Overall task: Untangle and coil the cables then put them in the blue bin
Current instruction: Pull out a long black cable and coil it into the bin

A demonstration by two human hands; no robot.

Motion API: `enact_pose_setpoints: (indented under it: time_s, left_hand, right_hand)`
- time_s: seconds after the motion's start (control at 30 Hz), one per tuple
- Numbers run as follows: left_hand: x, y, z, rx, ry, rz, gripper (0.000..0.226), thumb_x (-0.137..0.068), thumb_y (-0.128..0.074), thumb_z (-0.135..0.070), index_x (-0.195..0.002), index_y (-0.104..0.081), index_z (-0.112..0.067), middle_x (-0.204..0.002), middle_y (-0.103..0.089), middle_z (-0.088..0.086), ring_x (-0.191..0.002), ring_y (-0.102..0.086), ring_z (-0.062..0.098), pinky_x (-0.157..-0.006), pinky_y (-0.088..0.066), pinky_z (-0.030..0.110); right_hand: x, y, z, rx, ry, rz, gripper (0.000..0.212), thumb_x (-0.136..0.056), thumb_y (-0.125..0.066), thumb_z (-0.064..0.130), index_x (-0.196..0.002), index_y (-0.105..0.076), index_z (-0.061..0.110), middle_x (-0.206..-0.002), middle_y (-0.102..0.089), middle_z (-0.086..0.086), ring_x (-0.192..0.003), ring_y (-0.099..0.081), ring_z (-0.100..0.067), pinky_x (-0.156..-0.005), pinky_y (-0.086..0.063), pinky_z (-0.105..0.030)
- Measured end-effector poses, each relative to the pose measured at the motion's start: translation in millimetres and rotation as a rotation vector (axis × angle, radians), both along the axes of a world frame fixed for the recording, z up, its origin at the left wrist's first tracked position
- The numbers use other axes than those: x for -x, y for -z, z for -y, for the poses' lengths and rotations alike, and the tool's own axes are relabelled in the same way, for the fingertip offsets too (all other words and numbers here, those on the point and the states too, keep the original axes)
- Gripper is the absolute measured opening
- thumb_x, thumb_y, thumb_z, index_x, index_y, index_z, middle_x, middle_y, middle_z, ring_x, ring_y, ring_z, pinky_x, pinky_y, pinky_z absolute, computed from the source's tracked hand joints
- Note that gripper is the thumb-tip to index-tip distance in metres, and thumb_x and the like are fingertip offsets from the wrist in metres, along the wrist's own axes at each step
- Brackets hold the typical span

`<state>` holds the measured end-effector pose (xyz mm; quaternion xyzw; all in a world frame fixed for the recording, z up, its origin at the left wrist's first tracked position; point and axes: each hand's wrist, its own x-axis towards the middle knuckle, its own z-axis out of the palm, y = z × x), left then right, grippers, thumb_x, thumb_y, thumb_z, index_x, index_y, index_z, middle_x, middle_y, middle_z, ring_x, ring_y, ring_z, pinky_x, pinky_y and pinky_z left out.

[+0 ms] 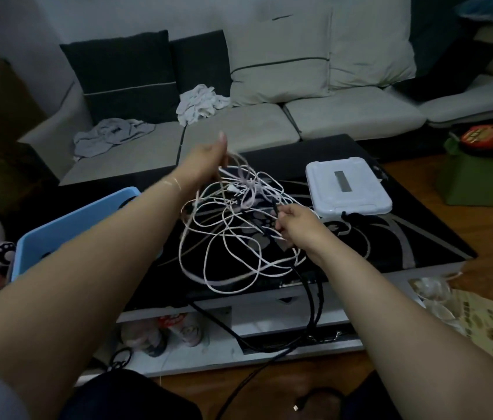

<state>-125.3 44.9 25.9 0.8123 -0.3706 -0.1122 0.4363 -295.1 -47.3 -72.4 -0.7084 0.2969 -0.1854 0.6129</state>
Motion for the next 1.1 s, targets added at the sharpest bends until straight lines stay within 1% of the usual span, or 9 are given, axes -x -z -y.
enact_pose_setpoints:
  time_s: [0.17, 0.27, 0.37, 0.53, 0.63, 0.7, 0.77, 0.93, 1.1]
  left_hand:
    - [-22.0, -2.2, 0.8, 0.060, 0.044, 0.497, 0.041, -0.101, -0.044, -0.039, -0.068, -0.051, -0.015, -0.087, -0.046, 0.002, -0.077, -0.046, 0.000, -0.081, -0.041, 0.023]
    - [-34.4, 41.2, -16.5, -0.403, 0.057, 0.589, 0.029, -0.101, -0.045, -0.036, -0.109, -0.061, -0.013, -0.130, -0.042, 0.012, -0.108, -0.055, 0.029, -0.099, -0.042, 0.040]
    - [-27.4, 75.9, -32.7, -0.828, -0.011, 0.708, 0.045, -0.099, -0.048, -0.038, -0.140, -0.042, -0.023, -0.152, -0.028, 0.010, -0.120, -0.054, 0.038, -0.094, -0.047, 0.047]
    - [15.2, 72.3, -31.2, -0.494, -0.209, 0.892, 0.033, -0.095, -0.053, -0.046, -0.101, -0.055, -0.013, -0.104, -0.055, 0.009, -0.078, -0.062, 0.039, -0.056, -0.037, 0.036]
    - [39.4, 64.2, -19.6, -0.351, -0.089, 0.368, 0.061, -0.096, -0.031, -0.063, -0.071, -0.062, -0.017, -0.063, -0.061, -0.004, -0.061, -0.063, 0.023, -0.051, -0.035, 0.026]
    - [52.3, 65.9, -10.2, -0.389, 0.109, -0.240, 0.072, -0.095, -0.019, -0.067, -0.073, -0.066, -0.017, -0.062, -0.066, -0.003, -0.054, -0.063, 0.012, -0.052, -0.042, 0.021]
    - [51.7, 69.4, -4.2, -0.348, 0.183, -0.557, 0.067, -0.096, -0.022, -0.065, -0.072, -0.060, -0.015, -0.058, -0.063, -0.001, -0.055, -0.062, 0.011, -0.059, -0.045, 0.024]
    - [26.0, 53.0, 5.4, -0.042, 0.053, -0.911, 0.032, -0.102, -0.043, -0.033, -0.088, -0.061, -0.010, -0.057, -0.060, -0.002, -0.053, -0.059, 0.011, -0.053, -0.050, 0.022]
    - [5.1, 32.3, 6.0, 0.120, -0.068, -1.000, 0.033, -0.103, -0.042, -0.025, -0.075, -0.057, -0.014, -0.043, -0.048, -0.008, -0.037, -0.051, 0.003, -0.045, -0.050, 0.016]
  right_hand:
    - [1.4, 1.7, 3.6, -0.010, 0.072, 0.065, 0.028, -0.100, -0.042, 0.037, -0.109, -0.057, 0.015, -0.069, -0.051, 0.002, -0.057, -0.045, -0.010, -0.051, -0.036, -0.024]
    - [-2.2, 8.4, 2.4, -0.093, 0.043, 0.062, 0.021, -0.102, -0.042, 0.026, -0.109, -0.056, 0.011, -0.064, -0.049, 0.000, -0.049, -0.040, -0.010, -0.044, -0.034, -0.022]
    - [-8.7, 14.4, 0.1, -0.150, -0.022, 0.051, 0.016, -0.102, -0.039, 0.014, -0.095, -0.053, 0.009, -0.069, -0.057, -0.003, -0.049, -0.039, -0.013, -0.047, -0.033, -0.025]
    - [-16.7, 20.4, 0.8, -0.190, -0.018, 0.083, 0.026, -0.102, -0.040, 0.030, -0.085, -0.053, 0.016, -0.059, -0.044, 0.003, -0.039, -0.034, -0.006, -0.041, -0.025, -0.021]
    - [-18.7, 21.1, -5.6, -0.312, -0.041, 0.134, 0.025, -0.104, -0.036, 0.030, -0.090, -0.051, 0.016, -0.054, -0.039, 0.004, -0.036, -0.030, -0.005, -0.039, -0.024, -0.020]
    - [-20.1, 18.9, -13.8, -0.235, -0.060, 0.152, 0.018, -0.104, -0.037, 0.023, -0.092, -0.049, 0.017, -0.058, -0.043, 0.000, -0.038, -0.036, -0.007, -0.041, -0.029, -0.021]
    - [-20.1, 14.2, -23.5, -0.082, -0.114, 0.182, 0.009, -0.103, -0.040, 0.017, -0.095, -0.045, 0.018, -0.062, -0.049, -0.001, -0.042, -0.042, -0.008, -0.044, -0.035, -0.022]
    - [-8.6, 10.0, -47.9, 0.290, -0.415, 0.096, 0.021, -0.097, -0.050, 0.014, -0.087, -0.039, 0.029, -0.069, -0.060, 0.006, -0.051, -0.052, -0.002, -0.053, -0.045, -0.017]
    - [2.2, -0.1, -53.9, 0.349, -0.544, 0.062, 0.025, -0.092, -0.058, 0.011, -0.084, -0.042, 0.028, -0.077, -0.064, 0.005, -0.063, -0.062, -0.013, -0.068, -0.051, -0.031]
